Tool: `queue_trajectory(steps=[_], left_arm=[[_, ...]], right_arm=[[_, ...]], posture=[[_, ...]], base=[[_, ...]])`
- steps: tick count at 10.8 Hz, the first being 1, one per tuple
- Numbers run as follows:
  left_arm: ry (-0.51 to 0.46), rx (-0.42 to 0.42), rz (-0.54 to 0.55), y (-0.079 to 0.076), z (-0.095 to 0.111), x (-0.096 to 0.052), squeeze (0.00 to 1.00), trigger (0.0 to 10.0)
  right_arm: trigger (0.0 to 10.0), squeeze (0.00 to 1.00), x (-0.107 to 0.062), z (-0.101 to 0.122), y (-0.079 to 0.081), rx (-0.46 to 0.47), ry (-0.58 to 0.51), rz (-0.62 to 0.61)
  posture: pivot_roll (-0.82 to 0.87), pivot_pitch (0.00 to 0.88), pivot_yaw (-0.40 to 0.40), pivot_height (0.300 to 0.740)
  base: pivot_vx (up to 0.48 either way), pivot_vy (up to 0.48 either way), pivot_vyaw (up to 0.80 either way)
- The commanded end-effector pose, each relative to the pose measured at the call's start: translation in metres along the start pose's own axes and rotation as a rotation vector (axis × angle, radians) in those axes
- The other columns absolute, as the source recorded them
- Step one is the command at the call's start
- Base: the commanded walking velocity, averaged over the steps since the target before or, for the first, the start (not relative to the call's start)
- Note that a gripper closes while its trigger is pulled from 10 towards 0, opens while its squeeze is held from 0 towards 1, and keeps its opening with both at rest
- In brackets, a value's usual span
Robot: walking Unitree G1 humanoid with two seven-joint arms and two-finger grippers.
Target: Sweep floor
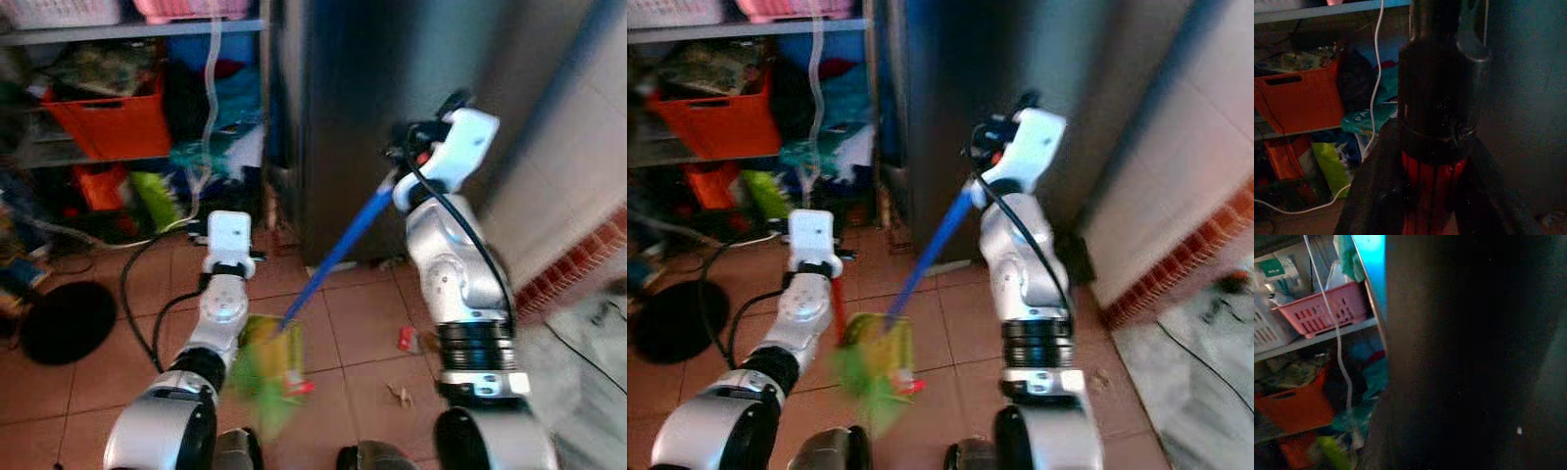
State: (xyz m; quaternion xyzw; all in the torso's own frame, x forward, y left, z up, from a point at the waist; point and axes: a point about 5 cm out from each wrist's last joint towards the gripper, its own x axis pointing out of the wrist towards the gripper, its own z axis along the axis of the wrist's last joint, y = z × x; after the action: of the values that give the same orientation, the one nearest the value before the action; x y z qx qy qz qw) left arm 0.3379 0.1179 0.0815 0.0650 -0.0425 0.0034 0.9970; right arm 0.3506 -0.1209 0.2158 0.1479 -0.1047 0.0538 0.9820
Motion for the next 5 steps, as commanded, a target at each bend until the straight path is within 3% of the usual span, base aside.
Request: queue_trajectory(steps=[1,3,4,5], left_arm=[[0.019,0.004,-0.036,-0.005,-0.003,-0.002,0.00,10.0],[0.008,0.005,-0.063,-0.008,-0.003,-0.004,0.00,10.0],[0.004,0.010,-0.065,-0.007,-0.004,-0.005,0.00,10.0],[-0.011,0.018,-0.046,-0.003,-0.003,-0.006,0.00,10.0]], right_arm=[[10.0,0.00,-0.003,0.008,-0.003,-0.058,-0.063,0.005],[10.0,0.00,-0.013,-0.001,-0.004,-0.189,-0.070,0.022],[10.0,0.00,-0.021,-0.008,-0.003,-0.305,-0.083,0.046],[10.0,0.00,-0.026,-0.017,-0.008,-0.339,-0.040,0.011]], posture=[[-0.15,0.059,0.005,0.740],[-0.13,0.049,0.008,0.740],[-0.12,0.048,0.007,0.740],[-0.12,0.048,0.006,0.740]], base=[[0.000,0.000,0.00],[0.000,0.000,0.00],[0.000,0.000,0.00],[0.000,0.000,0.00]])
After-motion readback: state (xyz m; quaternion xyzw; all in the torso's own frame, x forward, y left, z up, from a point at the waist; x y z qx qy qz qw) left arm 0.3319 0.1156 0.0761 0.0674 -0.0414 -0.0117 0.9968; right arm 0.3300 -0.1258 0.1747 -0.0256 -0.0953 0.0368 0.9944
